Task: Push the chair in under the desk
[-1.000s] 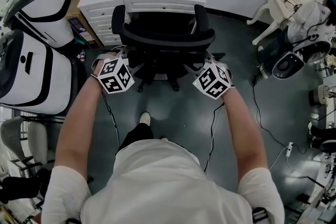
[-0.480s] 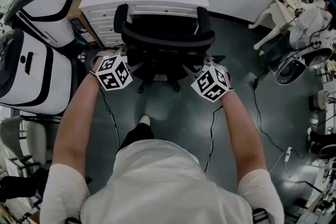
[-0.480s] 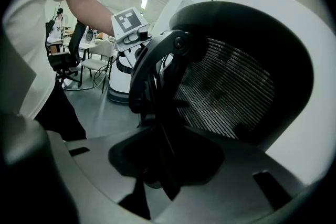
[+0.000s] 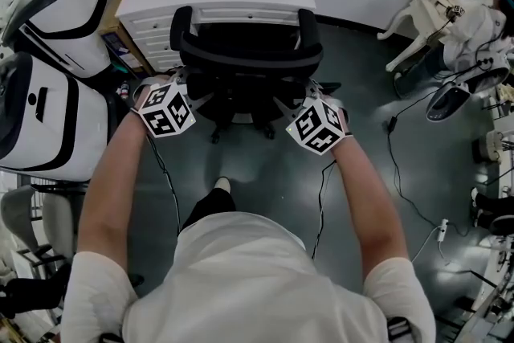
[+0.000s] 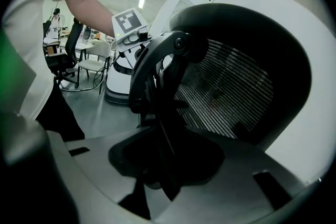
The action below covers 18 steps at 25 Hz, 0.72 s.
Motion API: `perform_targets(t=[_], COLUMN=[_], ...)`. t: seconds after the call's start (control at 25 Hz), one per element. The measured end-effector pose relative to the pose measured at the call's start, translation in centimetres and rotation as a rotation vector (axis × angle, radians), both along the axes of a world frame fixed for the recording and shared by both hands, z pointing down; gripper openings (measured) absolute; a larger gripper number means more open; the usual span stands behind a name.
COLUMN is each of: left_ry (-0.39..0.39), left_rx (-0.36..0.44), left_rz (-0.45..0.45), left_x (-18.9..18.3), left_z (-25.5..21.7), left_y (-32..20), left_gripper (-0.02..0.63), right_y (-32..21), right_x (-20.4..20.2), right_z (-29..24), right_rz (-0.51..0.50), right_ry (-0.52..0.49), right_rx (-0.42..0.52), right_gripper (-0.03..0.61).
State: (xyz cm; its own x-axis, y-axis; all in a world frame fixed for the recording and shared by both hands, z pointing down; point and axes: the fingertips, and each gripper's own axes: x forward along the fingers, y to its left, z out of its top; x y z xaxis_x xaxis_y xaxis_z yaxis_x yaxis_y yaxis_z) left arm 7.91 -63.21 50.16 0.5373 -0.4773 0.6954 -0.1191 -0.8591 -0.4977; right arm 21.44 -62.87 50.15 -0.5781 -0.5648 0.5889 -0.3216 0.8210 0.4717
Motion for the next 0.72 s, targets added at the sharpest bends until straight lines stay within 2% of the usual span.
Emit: perform_targets(t=[0.48, 0.72], left_ry=[-0.003, -0.009], left_rx=[0.01, 0.014], left_rz=[0.004, -0.041], left_x=[0.04, -0.14], left_z=[0.23, 0.24], left_y=[0.14, 0.24], left_gripper=[0.13, 0.144], right_y=[0.13, 0.43], right_x=[-0.01, 0.0], right_z=[0.3, 0.38], right_rz=[-0.002, -0.015], right_ry=[0.003, -0.006], right_rx=[0.033, 0.048], right_gripper=[0.132, 0.133])
